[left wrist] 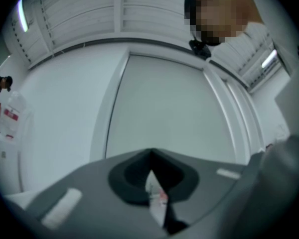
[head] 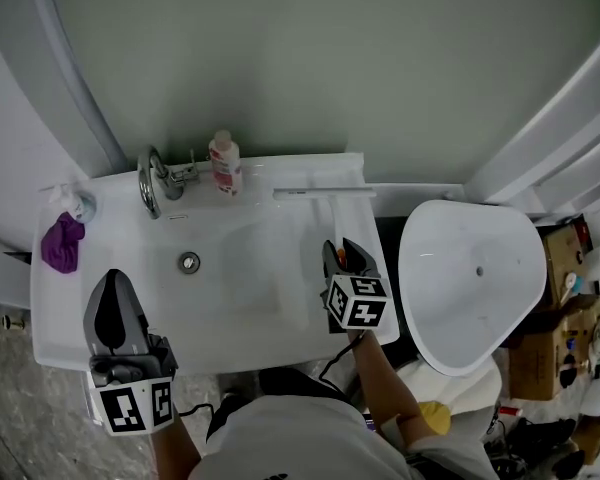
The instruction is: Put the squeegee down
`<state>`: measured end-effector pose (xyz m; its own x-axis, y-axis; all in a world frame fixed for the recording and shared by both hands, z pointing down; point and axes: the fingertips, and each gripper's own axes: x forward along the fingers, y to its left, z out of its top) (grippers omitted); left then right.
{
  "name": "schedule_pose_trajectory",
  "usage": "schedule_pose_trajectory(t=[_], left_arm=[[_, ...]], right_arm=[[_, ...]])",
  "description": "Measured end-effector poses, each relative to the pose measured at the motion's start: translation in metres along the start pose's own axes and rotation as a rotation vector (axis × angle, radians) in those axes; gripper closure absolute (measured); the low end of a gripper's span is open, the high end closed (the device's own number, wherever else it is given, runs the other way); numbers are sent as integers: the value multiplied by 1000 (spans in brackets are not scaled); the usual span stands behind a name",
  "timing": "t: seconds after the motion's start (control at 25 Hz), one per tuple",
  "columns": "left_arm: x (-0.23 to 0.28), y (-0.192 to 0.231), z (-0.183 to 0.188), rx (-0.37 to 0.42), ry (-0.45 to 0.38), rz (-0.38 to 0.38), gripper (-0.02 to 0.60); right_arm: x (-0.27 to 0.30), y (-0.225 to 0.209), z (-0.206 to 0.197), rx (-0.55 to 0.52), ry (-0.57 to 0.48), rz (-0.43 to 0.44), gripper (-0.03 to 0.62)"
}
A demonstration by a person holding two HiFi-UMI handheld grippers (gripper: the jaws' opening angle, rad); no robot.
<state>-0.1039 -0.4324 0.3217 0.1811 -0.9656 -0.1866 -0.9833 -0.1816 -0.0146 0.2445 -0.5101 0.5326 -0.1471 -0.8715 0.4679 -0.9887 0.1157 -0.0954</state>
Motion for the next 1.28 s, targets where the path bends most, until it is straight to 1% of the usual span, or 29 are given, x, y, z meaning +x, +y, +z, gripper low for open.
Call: schedule_pose_trajectory(t=[0.28,0.6,0.84,1.12,1.28], left_arm=[[12,-2,-9,16,26,26,575],[21,-3,-20,30,56,55,575],[20,-1,-26,45,78,81,575],[12,5,-26,65,98,122,575],[10,7,-29,66,105,132,574]], right_arm=[[37,-15,-14,-11,78,-14,472],[73,-23,-26,-16,140,-1,473],[93,-23,-35,-14,183,4,473],[110,-22,-43,-23,223,-13,471],[118,-19,-46,-28,236,-19,471]])
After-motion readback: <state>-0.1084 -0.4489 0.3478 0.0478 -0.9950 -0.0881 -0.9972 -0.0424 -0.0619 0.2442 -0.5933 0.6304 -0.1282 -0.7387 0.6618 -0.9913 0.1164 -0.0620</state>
